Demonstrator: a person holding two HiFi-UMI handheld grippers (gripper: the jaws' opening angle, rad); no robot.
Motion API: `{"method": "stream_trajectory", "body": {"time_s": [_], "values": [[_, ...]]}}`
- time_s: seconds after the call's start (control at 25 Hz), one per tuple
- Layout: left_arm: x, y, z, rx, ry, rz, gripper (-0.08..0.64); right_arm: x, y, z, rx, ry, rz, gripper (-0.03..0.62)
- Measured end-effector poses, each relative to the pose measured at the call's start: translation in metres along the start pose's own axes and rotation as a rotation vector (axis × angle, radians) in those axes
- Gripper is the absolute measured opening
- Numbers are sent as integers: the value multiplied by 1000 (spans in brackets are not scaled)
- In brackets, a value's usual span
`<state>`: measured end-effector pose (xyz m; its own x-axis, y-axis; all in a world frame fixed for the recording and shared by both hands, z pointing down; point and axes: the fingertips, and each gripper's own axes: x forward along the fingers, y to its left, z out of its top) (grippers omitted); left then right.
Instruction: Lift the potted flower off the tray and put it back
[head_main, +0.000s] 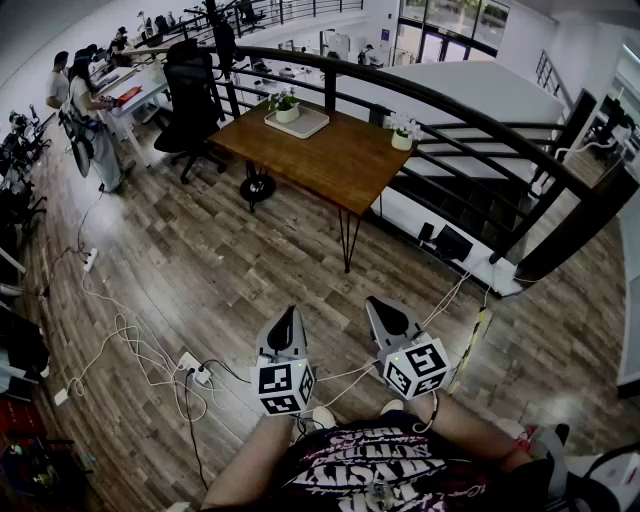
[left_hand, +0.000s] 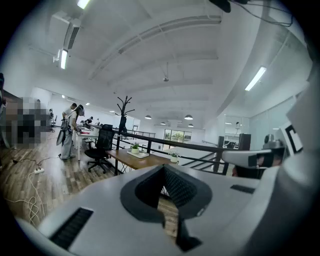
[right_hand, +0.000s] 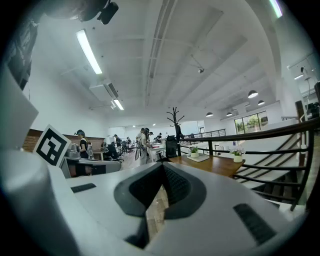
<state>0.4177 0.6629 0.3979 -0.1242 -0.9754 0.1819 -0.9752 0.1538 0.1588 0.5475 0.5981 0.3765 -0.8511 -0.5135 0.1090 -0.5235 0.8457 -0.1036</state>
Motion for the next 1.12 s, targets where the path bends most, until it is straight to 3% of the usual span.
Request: {"method": "stream_trajectory", "body": {"time_s": [0.56, 1.12], "values": [[9, 15, 7, 4, -16, -36, 8, 16, 3, 5, 10, -8, -31, -2], [5, 85, 19, -52, -40, -13, 8, 33, 15, 24, -33, -14, -98, -2]]}}
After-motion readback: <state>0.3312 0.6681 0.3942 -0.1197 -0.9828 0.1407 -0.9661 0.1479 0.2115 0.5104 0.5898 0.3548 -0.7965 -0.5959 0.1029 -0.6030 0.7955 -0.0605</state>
